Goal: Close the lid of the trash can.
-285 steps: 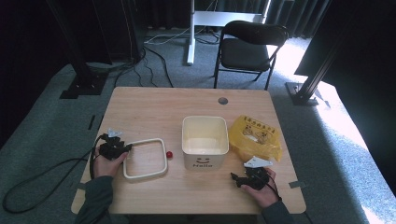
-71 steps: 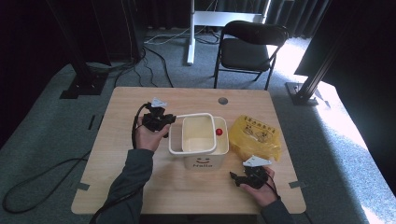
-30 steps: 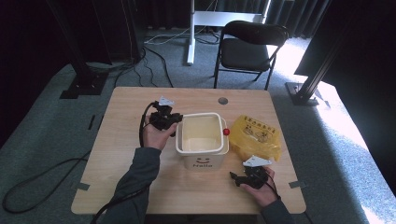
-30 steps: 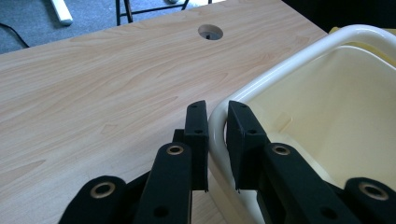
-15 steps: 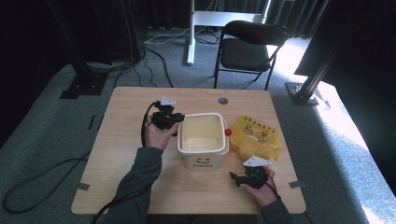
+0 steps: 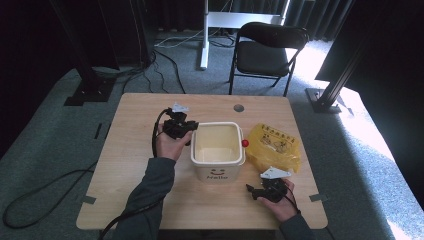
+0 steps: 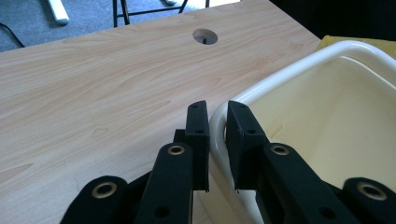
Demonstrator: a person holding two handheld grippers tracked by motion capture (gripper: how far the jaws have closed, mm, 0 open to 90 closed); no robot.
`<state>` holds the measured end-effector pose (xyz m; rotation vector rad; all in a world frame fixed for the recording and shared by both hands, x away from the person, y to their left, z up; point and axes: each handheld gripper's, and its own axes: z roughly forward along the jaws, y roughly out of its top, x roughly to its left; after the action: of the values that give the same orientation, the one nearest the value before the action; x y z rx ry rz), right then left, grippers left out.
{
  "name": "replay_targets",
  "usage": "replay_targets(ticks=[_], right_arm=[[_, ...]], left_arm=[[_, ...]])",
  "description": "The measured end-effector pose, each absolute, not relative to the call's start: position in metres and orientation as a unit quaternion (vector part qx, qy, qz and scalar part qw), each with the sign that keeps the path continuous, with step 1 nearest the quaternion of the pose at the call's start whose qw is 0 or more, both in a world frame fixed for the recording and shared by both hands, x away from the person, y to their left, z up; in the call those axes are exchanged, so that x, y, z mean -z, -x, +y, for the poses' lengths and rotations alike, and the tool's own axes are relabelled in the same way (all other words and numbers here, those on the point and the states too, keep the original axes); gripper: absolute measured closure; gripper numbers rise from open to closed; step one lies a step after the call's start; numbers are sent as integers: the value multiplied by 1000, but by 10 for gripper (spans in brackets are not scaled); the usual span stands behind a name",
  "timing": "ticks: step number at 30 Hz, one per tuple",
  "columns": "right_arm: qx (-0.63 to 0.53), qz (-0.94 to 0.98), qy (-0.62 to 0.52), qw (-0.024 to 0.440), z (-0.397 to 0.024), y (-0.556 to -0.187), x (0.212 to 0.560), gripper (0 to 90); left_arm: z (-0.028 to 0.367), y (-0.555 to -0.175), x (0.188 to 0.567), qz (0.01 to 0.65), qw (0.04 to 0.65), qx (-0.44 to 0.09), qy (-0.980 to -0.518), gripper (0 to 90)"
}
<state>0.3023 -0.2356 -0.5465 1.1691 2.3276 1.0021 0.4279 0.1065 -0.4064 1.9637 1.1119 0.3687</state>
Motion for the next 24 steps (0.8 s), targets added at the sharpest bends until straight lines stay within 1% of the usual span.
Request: replay_targets(ticks=[24], right_arm=[[-353,822,-412,174,-236,-302,546,253]], left_arm=[[99,-431,413,448,414,-138,-780,809]])
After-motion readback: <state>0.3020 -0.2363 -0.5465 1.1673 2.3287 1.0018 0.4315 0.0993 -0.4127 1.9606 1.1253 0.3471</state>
